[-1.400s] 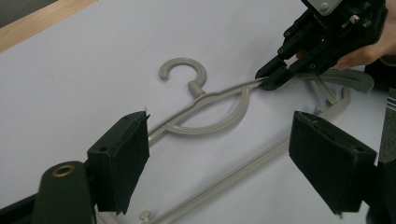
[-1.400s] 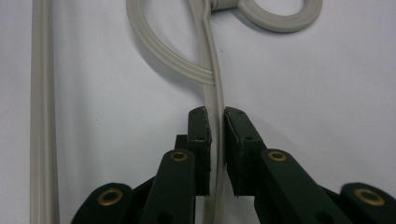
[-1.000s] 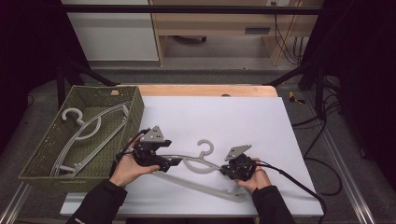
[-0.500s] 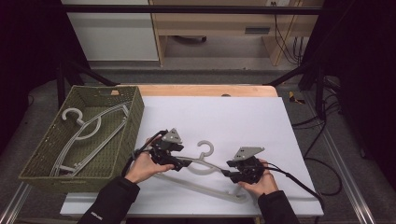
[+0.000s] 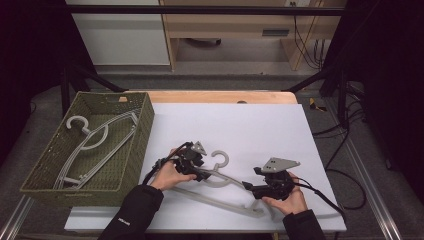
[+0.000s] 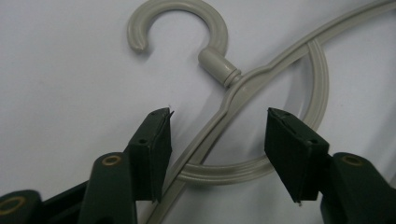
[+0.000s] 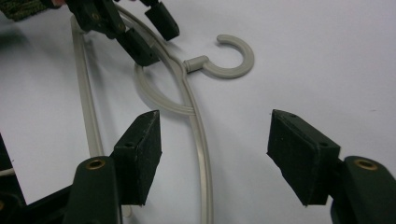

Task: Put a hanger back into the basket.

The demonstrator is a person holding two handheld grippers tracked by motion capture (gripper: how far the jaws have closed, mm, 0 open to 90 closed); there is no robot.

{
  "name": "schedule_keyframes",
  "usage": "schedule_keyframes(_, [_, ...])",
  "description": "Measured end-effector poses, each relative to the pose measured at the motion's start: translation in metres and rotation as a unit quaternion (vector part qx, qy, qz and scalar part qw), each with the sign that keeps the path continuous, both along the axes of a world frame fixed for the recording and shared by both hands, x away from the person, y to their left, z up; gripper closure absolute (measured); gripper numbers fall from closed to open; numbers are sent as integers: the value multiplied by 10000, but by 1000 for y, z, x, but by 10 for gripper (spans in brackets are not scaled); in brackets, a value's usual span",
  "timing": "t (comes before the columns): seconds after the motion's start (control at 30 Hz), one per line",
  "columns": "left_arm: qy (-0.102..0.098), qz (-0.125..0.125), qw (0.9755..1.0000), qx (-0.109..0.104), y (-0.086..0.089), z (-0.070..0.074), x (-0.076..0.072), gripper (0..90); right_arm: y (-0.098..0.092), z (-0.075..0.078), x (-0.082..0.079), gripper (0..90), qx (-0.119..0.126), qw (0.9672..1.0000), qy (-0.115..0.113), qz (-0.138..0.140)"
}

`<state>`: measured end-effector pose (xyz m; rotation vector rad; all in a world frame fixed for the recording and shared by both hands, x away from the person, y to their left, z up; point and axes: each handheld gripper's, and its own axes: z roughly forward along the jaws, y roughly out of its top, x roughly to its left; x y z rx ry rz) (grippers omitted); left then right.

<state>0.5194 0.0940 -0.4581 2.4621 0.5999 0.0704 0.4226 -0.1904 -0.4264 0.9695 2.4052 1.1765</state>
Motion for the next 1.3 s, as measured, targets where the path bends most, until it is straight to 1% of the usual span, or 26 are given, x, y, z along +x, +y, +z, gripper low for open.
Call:
schedule_keyframes(0.03, [-3,2,10000,-14,0,-1,1,449,-1,1,0,350,28,10000,-8,-17])
schedule_keyframes(0.13, [-46,-33,10000,38,-2,-3,0,501,-2,2,0,343,34,10000,-36,-24])
schedule_keyframes(0.23, [-195,-113,9996,175,-2,-2,0,542,-3,4,-1,337,30,10000,-48,-45])
schedule_keyframes(0.33, [-278,-107,9993,214,-3,-3,-1,597,-4,4,-1,335,64,9999,-65,-43])
schedule_keyframes(0.43, [-290,-146,9993,209,-3,-3,-1,610,-4,5,-1,330,86,9999,-65,-47])
schedule_keyframes(0.47, [-317,-190,9990,255,-2,-3,0,611,-4,5,-1,329,88,9999,-70,-46])
schedule_keyframes(0.73, [-273,-170,9991,276,-2,-1,-2,649,-4,6,0,327,79,9999,-78,-64])
schedule_keyframes(0.77, [-276,-200,9990,301,-2,-1,-4,655,-5,6,0,327,74,9999,-80,-67])
schedule_keyframes(0.83, [-303,-279,9982,442,-2,1,-6,671,-5,6,-1,327,79,9999,-88,-73])
schedule_keyframes(0.9, [-270,-308,9980,485,-2,2,-8,686,-6,7,0,327,82,9999,-108,-75])
schedule_keyframes(0.93, [-227,-310,9981,484,-2,2,-9,692,-6,7,-1,327,88,9999,-109,-83])
schedule_keyframes(1.03, [-186,-314,9981,497,0,3,-13,707,-6,8,-1,327,83,9999,-111,-85])
schedule_keyframes(1.13, [-222,-336,9976,558,2,4,-18,723,-7,8,-2,327,81,9999,-115,-91])
schedule_keyframes(1.23, [-228,-328,9976,561,5,4,-24,734,-7,9,-2,327,89,9998,-115,-96])
schedule_keyframes(1.3, [-271,-319,9978,507,7,4,-27,735,-7,9,-2,325,90,9998,-115,-95])
